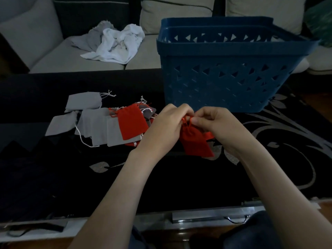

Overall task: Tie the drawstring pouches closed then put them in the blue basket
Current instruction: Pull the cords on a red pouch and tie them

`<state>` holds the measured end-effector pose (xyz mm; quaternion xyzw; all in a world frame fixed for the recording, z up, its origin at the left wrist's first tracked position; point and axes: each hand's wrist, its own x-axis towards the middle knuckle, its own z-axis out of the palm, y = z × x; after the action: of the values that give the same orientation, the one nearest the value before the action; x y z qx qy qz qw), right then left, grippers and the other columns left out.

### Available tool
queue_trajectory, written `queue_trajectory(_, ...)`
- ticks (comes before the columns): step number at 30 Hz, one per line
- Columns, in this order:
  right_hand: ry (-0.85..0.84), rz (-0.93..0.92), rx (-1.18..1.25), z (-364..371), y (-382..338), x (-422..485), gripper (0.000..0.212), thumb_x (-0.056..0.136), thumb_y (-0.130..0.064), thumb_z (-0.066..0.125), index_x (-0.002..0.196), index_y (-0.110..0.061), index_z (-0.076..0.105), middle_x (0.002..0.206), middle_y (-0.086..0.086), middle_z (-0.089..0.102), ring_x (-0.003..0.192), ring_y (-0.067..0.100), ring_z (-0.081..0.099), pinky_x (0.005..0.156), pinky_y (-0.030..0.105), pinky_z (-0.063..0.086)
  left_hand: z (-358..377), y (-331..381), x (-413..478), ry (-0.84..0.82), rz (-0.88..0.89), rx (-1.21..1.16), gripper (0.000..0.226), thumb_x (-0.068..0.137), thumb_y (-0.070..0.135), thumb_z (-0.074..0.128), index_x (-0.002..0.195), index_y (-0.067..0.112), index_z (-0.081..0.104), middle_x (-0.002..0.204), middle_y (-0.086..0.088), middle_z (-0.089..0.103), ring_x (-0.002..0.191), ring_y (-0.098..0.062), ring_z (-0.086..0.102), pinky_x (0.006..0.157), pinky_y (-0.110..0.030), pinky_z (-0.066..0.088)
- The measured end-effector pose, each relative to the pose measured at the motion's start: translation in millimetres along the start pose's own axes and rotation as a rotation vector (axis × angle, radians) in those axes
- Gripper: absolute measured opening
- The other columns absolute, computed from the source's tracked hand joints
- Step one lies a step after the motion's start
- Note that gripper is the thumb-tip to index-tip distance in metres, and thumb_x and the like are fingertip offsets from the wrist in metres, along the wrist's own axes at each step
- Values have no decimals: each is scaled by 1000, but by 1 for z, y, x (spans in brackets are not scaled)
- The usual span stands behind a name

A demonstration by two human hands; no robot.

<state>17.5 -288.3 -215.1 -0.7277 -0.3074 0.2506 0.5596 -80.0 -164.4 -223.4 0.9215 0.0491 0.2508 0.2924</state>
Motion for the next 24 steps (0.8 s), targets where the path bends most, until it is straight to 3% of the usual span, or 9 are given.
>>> queue_trajectory(5, 131, -74, 91, -3, 0, 1, 16, 93, -10, 56, 79, -15, 61, 51, -13, 56, 48, -1, 50, 52, 13, 40, 0, -5, 1, 122, 2, -27, 23, 95, 7, 46, 103, 15, 65, 81, 16, 47, 82, 1, 50, 73, -6, 36)
queue_trajectory(10, 153, -153, 239, 1, -2, 0, 19, 97, -8, 48, 87, -18, 61, 67, -5, 65, 63, 8, 60, 62, 22, 48, 1, -7, 1, 161, -38, 23, 18, 99, 15, 45, 101, 16, 62, 80, 7, 50, 76, -3, 47, 68, -8, 35)
queue_trajectory(14, 214, -201, 276, 0, -1, 0, 21, 98, -7, 45, 91, -19, 62, 69, -2, 59, 67, 7, 55, 68, 22, 44, 3, -10, 1, 166, -86, 59, 18, 98, 10, 45, 99, 15, 62, 80, 2, 54, 72, -2, 45, 65, -7, 33)
queue_trajectory(19, 298, -237, 196, -5, -4, -1, 29, 93, 3, 39, 85, -18, 58, 63, 2, 39, 59, 7, 38, 57, 15, 34, 1, -18, 4, 269, -258, 105, 19, 92, 4, 47, 81, 16, 57, 76, 2, 62, 79, -18, 57, 68, -31, 44)
queue_trajectory(24, 363, -212, 147, -3, -6, -6, 25, 95, 4, 39, 85, -17, 48, 61, 6, 32, 47, 2, 34, 47, 8, 35, -5, -12, 0, 303, -424, -52, 26, 90, 1, 46, 72, 11, 60, 63, 6, 61, 70, -16, 59, 68, -28, 43)
